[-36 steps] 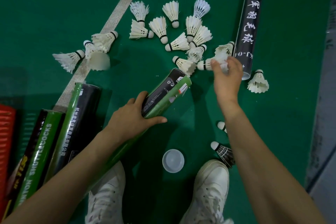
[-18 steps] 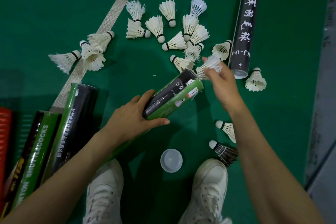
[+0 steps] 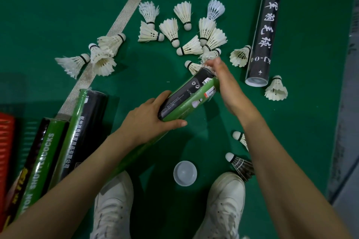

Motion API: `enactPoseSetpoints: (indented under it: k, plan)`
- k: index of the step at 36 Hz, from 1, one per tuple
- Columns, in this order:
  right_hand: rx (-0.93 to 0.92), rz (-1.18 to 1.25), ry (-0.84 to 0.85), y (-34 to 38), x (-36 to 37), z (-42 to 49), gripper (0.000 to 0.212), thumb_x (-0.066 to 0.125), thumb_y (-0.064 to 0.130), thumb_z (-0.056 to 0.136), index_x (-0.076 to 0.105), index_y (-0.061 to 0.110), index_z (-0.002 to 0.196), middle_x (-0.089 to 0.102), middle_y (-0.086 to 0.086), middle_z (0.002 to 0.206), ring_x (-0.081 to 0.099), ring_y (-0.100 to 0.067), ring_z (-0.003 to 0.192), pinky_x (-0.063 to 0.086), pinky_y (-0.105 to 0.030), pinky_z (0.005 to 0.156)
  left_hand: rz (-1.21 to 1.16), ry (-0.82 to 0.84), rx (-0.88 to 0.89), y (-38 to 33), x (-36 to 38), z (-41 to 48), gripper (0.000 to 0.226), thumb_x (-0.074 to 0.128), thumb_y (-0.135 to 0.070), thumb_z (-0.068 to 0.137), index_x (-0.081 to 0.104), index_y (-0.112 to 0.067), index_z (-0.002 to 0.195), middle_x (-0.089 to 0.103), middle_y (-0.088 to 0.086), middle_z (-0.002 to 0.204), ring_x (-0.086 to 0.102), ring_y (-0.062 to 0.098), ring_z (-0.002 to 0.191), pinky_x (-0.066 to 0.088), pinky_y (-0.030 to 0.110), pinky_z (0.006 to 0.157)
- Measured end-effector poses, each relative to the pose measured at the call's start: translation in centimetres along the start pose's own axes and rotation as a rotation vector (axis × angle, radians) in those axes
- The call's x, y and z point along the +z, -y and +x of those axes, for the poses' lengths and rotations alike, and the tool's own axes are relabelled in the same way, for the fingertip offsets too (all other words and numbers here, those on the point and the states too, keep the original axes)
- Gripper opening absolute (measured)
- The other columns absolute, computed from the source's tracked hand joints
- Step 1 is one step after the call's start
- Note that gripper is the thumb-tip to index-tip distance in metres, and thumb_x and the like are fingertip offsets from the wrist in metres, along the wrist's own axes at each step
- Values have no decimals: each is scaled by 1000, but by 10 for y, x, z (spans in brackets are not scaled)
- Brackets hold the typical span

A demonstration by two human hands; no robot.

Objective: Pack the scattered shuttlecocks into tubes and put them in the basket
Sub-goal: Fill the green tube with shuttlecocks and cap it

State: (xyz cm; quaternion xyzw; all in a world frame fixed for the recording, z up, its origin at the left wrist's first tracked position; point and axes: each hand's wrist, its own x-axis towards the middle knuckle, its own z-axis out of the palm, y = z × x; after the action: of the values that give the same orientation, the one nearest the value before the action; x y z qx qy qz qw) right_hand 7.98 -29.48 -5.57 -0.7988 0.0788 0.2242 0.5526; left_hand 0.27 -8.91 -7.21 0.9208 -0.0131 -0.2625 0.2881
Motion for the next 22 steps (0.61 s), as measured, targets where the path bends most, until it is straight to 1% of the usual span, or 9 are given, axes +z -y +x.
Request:
enactPoseSetpoints:
  k: [4,7,9,10,13,16,18,20,22]
  plan:
    - [8,304,-78,-5,9,16,49,22,50,100,42,22,135,46,3,138,48,-7,113,36,-29,95,-28,-28,-58,12,-2,-3,93,45,-88,61,25,-42,140,56,-2,123,58,22,103,51,42,88]
    - [22,193,-240,-13,11,35,33,40,38,101,52,20,125,55,2,124,52,-10,108,44,-28,86,-46,-54,-112,21,-2,-4,92,51,-86,65,26,-39,140,56,1,121,58,23,99,51,40,87]
    - [63,55,-279,-20,14,49,23,46,27,99,54,22,120,54,-3,123,52,-11,100,43,-23,75,-50,-57,-155,26,-2,-3,92,51,-83,67,24,-36,142,55,2,124,58,24,101,50,40,89]
    - [91,5,-248,-24,16,56,22,46,25,99,55,23,119,53,-5,126,52,-13,101,41,-23,74,-47,-54,-176,28,-2,-3,94,49,-82,66,24,-35,143,55,3,125,58,25,102,50,40,90]
    - [185,-68,-103,-31,25,67,30,48,26,98,54,21,127,49,-4,137,50,-17,112,38,-26,89,-36,-37,-211,34,-2,0,96,46,-84,64,22,-35,143,55,4,123,58,25,100,51,42,90]
    - [208,-19,-66,-30,33,68,38,51,25,98,50,18,135,48,-3,139,46,-18,123,35,-24,94,-33,-33,-223,36,0,3,92,51,-83,67,24,-36,142,56,4,121,59,26,100,51,42,89]
    - [173,19,-159,-29,35,69,34,56,23,95,57,15,128,54,-3,133,50,-17,118,36,-21,92,-27,-32,-228,35,0,4,89,54,-79,70,24,-36,142,55,4,121,58,26,101,51,40,89]
    - [95,-13,-302,-25,34,65,20,60,21,92,65,13,110,63,-1,114,56,-14,105,36,-13,83,-18,-24,-224,33,0,3,88,55,-77,72,25,-35,143,55,4,120,58,26,100,51,40,88]
    - [-6,-98,-410,-22,30,58,6,62,18,90,63,14,93,63,3,97,57,-13,95,34,-10,70,-20,-19,-218,33,0,3,87,56,-77,72,25,-36,142,55,4,119,58,25,100,50,39,88]
